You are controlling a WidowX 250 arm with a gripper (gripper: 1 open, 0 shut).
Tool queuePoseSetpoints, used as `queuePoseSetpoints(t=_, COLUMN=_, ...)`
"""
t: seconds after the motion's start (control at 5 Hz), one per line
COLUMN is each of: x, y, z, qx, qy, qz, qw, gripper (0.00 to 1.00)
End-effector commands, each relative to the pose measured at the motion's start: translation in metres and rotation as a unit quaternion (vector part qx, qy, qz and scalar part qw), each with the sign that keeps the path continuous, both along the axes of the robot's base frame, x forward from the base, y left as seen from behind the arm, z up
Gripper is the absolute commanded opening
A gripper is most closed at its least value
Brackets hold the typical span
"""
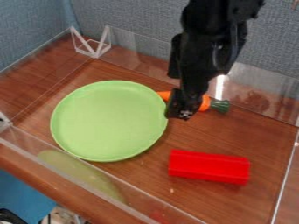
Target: Put the red object on the right side
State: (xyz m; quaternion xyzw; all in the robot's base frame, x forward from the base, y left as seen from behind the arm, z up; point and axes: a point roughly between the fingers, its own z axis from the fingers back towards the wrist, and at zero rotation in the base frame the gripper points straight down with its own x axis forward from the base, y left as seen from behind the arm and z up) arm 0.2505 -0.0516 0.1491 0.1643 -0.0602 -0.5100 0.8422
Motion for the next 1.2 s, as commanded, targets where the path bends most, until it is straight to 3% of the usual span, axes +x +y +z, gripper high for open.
queuePoseSetpoints(t=0.0, x=0.000, y=-0.001, z=0.003, qx=-0.018, qy=-0.042, qz=-0.007, qw=0.9989, gripper=1.00)
queuePoseSetpoints(t=0.4, x=0.010, y=0.017, z=0.008, qx=-0.028, qy=-0.066, qz=0.060, qw=0.9956, gripper=1.00)
queuePoseSetpoints(t=0.8, x=0.040, y=0.031, z=0.005, qx=-0.059, qy=-0.073, qz=0.116, qw=0.9888, gripper=1.00)
queuePoseSetpoints(t=1.0, x=0.047, y=0.031, z=-0.020, qx=-0.077, qy=-0.072, qz=0.132, qw=0.9855, gripper=0.00)
